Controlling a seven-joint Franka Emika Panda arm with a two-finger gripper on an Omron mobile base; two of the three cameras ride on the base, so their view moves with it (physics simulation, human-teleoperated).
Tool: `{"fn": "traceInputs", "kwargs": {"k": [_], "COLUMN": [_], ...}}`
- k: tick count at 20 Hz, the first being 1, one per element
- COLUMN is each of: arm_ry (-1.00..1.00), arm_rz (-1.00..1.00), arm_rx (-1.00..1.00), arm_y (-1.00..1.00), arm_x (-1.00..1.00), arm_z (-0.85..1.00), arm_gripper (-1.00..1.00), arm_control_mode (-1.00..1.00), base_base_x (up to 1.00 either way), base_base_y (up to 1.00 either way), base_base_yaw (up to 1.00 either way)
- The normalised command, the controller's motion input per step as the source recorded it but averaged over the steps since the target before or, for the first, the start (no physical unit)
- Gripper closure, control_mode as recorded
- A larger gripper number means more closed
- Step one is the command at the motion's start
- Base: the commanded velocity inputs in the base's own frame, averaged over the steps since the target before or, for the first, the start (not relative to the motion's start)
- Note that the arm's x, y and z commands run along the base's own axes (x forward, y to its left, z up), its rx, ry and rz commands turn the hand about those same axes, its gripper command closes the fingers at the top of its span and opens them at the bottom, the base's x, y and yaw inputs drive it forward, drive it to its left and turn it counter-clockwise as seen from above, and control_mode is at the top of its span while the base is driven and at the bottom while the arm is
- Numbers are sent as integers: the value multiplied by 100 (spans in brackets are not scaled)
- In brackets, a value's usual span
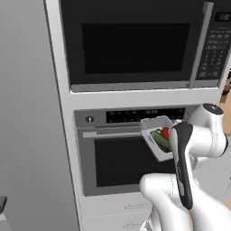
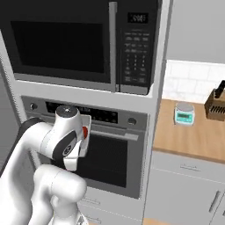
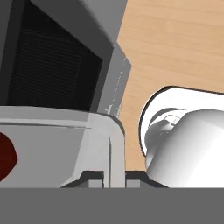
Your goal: Take the meat container that has the shrimp and place it on the second highest rack of the freezer. Then take the vegetable container that has the cucumber and bell pepper and place it on the highest rack of the freezer.
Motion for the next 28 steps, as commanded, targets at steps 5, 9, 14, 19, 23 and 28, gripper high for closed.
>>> {"fn": "traceInputs", "kwargs": {"k": [5, 9, 14, 19, 23, 28], "arm_ry": [0, 0, 0, 0, 0, 0], "arm_rz": [0, 0, 0, 0, 0, 0], "arm_rx": [0, 0, 0, 0, 0, 0], "arm_y": [0, 0, 0, 0, 0, 0], "arm_x": [0, 0, 0, 0, 0, 0], "arm_z": [0, 0, 0, 0, 0, 0], "arm_gripper": [100, 100, 100, 100, 100, 100], "arm_control_mode": [100, 100, 100, 100, 100, 100], "base_base_x": [0, -17, -44, -31, -1, 4], "base_base_y": [100, 100, 100, 100, 91, 45], "base_base_yaw": [0, 0, 0, 0, 0, -3]}}
